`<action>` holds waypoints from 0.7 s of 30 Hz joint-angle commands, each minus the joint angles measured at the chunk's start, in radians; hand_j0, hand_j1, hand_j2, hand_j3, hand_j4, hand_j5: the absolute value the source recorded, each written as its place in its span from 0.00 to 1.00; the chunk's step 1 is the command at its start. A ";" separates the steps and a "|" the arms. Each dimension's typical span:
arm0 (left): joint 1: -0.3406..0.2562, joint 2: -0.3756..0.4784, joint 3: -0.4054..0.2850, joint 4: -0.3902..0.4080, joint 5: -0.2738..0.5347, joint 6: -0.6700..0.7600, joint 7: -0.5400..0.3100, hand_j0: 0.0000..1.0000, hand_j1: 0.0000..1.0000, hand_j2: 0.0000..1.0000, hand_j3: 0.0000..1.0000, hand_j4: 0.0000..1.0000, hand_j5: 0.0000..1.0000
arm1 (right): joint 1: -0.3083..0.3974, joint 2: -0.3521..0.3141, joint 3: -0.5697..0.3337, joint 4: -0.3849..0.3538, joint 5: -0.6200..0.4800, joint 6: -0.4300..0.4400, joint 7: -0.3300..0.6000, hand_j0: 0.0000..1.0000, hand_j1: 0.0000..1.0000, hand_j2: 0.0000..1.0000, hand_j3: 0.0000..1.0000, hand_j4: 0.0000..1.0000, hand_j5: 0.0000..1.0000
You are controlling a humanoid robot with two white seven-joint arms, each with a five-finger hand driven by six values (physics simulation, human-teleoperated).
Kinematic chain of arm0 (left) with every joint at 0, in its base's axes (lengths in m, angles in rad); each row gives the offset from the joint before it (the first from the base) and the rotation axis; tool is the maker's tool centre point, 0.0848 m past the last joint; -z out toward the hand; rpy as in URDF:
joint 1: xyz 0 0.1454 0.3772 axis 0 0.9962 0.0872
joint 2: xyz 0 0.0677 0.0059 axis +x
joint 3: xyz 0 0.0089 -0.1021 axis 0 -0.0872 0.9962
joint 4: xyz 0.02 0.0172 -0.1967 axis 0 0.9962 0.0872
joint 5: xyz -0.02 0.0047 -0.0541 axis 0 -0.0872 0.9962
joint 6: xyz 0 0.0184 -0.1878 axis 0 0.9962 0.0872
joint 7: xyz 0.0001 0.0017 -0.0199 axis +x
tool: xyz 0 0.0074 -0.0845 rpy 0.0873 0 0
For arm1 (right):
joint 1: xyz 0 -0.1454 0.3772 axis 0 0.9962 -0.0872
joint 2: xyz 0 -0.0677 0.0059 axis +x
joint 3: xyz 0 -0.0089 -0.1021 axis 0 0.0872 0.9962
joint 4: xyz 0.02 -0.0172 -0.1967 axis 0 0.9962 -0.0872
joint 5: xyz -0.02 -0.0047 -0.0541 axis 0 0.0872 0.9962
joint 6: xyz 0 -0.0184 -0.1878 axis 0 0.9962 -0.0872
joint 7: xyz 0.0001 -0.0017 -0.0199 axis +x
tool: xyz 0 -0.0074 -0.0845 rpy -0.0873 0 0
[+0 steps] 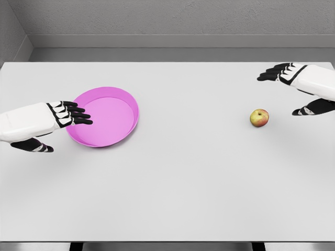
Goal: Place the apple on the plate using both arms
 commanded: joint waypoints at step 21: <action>0.000 -0.011 -0.013 -0.002 0.007 0.001 -0.003 1.00 1.00 1.00 1.00 1.00 1.00 | -0.048 0.069 0.094 0.035 -0.123 0.003 -0.001 1.00 1.00 1.00 1.00 1.00 1.00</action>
